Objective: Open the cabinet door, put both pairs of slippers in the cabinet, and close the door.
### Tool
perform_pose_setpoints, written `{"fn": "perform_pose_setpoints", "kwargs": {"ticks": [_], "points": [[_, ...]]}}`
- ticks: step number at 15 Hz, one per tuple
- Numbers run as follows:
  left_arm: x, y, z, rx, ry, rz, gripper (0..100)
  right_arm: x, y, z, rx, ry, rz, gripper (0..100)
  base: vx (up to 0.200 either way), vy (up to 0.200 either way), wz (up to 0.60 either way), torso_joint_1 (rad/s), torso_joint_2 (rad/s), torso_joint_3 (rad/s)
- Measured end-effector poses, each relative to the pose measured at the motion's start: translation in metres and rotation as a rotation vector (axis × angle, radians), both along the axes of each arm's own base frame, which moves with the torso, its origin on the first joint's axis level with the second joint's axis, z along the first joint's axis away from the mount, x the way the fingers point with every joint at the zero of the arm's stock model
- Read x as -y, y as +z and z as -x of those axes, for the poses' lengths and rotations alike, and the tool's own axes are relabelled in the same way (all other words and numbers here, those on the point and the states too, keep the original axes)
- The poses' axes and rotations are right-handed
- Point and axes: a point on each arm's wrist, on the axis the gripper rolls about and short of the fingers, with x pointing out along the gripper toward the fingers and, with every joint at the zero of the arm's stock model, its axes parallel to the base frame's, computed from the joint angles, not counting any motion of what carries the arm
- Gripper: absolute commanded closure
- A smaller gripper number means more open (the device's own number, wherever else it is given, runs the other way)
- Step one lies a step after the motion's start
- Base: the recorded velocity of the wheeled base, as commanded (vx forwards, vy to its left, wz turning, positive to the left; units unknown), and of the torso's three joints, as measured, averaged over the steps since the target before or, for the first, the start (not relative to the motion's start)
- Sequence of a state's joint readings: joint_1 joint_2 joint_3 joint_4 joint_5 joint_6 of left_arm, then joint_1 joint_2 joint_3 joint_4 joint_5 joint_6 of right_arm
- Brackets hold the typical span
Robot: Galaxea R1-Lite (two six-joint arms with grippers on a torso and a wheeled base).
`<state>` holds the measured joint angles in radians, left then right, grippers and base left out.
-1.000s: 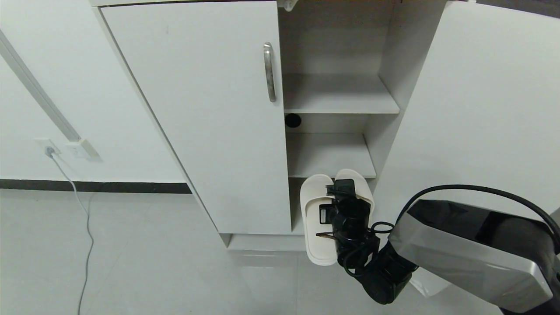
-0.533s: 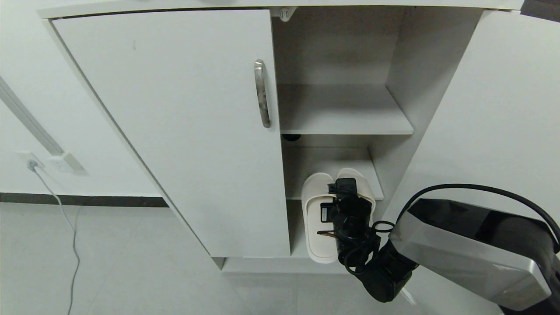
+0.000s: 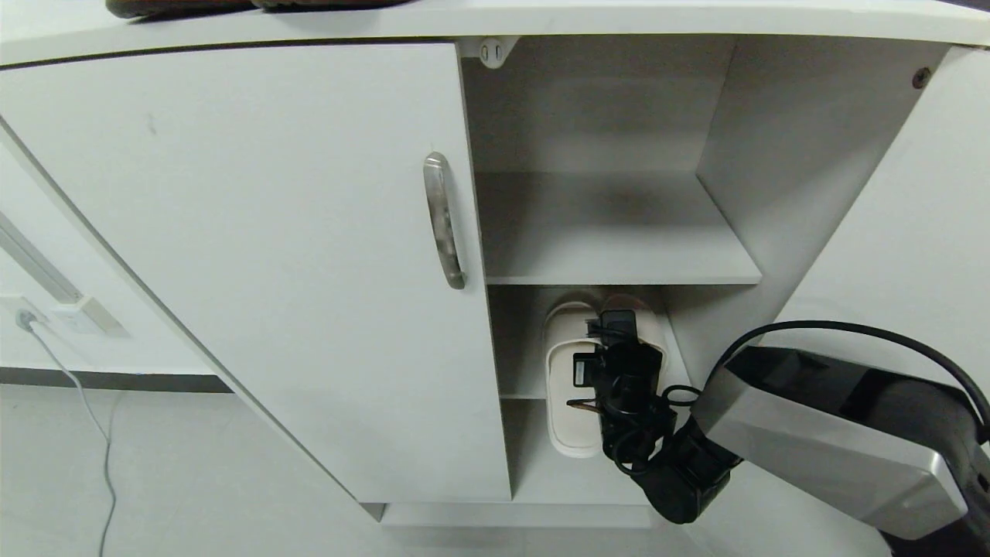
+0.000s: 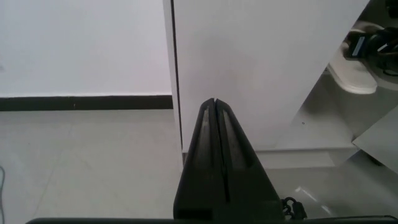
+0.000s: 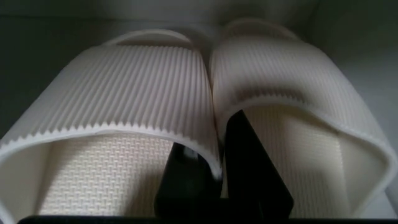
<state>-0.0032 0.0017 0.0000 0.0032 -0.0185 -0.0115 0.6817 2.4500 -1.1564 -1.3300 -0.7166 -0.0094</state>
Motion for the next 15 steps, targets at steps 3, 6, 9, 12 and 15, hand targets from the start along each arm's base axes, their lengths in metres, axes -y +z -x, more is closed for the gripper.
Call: {"fn": "perform_pose_setpoints", "kwargs": {"ticks": [3,6,9,12,15], "points": [[0.0,0.0,0.0,0.0,0.001,-0.001,100,0.0,-0.001,-0.011,-0.024,0.02,0.021,100,0.0,0.0,0.0,0.0,0.0,0.0],[0.0,0.0,0.0,0.0,0.001,-0.004,100,0.001,0.0,-0.025,-0.029,0.017,0.025,100,0.0,0.0,0.0,0.0,0.0,0.0],[0.0,0.0,0.0,0.0,0.0,-0.006,100,0.0,0.008,-0.04,-0.028,0.003,0.024,100,0.0,0.0,0.0,0.0,0.0,0.0],[0.0,0.0,0.0,0.0,0.0,-0.006,100,-0.004,0.019,-0.051,-0.027,-0.002,0.022,100,0.0,0.0,0.0,0.0,0.0,0.0],[0.0,0.0,0.0,0.0,0.0,-0.006,100,-0.006,0.025,-0.057,-0.018,0.021,0.017,100,0.0,0.0,0.0,0.0,0.0,0.0]]}}
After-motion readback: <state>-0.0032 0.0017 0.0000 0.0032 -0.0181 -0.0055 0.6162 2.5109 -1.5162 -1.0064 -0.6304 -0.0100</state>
